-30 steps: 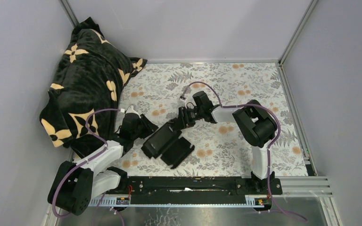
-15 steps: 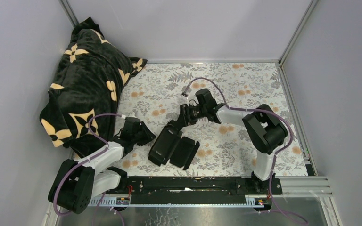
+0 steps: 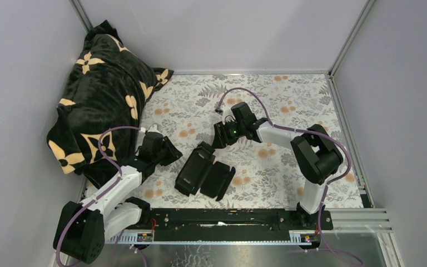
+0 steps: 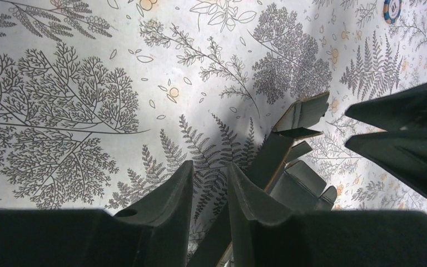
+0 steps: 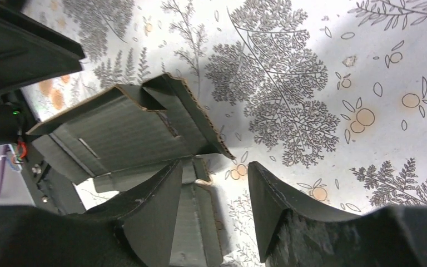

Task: Fold the paper box
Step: Fold the paper box at the center of the board.

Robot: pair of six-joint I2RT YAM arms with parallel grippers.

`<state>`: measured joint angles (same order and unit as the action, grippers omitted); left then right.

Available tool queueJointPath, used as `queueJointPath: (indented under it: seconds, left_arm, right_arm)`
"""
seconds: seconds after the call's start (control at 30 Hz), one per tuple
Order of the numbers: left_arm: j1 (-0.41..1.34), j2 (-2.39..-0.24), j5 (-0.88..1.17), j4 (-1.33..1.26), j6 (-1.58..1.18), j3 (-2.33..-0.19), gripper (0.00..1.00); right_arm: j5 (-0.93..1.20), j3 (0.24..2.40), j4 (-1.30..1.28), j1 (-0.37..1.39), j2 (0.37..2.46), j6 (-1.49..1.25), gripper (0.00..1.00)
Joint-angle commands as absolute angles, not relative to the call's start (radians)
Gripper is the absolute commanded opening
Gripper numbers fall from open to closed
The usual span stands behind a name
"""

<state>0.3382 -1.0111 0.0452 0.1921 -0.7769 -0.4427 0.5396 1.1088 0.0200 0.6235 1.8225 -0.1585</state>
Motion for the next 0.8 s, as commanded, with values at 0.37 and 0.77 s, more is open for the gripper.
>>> queueJointPath:
  seconds: [0.37,0.77]
  left_arm:
    - [0.331,-0.994,0.105,0.236,-0.760,-0.462,0.35]
    - [0.331,-1.029,0.112,0.212,-0.755,-0.465,0.35]
  right_arm:
    - [0.612,1.162,0.142,0.619,1.928,-0.063,0.56]
    - [0.708,1.193,0.172,0.620,1.982,-0.065,0.53]
